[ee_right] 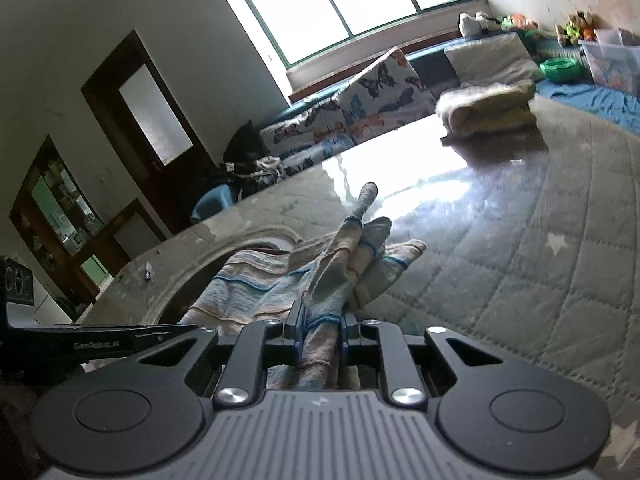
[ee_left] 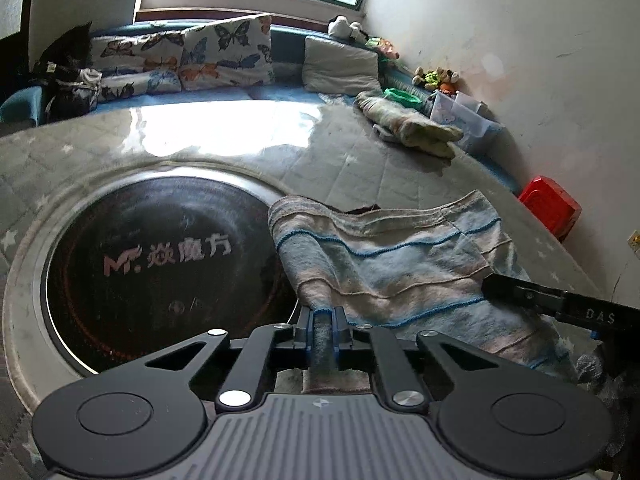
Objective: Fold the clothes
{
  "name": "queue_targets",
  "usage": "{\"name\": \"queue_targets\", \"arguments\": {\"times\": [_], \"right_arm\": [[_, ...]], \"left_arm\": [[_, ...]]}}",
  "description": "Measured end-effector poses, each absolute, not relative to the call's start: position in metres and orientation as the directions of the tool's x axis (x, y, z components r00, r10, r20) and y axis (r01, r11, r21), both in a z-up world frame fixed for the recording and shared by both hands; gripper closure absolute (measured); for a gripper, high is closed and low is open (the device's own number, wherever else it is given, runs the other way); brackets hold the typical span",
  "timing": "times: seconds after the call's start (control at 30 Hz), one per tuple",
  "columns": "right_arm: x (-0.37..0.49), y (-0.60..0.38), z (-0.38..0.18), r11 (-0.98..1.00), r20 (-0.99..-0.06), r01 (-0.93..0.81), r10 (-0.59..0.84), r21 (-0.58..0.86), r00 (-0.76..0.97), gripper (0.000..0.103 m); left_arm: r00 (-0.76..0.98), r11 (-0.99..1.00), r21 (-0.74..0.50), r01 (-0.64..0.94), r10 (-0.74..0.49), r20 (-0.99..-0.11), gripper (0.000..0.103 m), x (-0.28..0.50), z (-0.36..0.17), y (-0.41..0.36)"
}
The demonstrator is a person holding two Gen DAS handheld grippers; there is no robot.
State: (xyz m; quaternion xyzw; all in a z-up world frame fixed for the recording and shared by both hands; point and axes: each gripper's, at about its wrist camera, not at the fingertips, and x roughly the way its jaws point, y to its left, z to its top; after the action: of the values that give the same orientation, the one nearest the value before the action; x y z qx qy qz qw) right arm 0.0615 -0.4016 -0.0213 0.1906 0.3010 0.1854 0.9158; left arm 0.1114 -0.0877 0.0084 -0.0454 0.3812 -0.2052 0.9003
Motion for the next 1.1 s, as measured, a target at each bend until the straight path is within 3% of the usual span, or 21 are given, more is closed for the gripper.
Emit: {"name": "queue_targets", "arguments": {"times": [0.63,1.1], "right_arm": [[0.041,-0.429,0.046,0.909,-0.355,-0.236,0.358,0.343,0.863,0.088],[0.042,-0.449,0.073,0.936,-0.332,-0.223,0.31,0.273,0.891,0.088]], "left_arm": [[0.691,0.891,-0.187,0.414,-0.441,-0.572,0.094,0.113,0.068,-0.135],[0.715,0.889,-0.134,0.438,-0.435,-0.547,0.093,0.117,0.087,-0.168]]}}
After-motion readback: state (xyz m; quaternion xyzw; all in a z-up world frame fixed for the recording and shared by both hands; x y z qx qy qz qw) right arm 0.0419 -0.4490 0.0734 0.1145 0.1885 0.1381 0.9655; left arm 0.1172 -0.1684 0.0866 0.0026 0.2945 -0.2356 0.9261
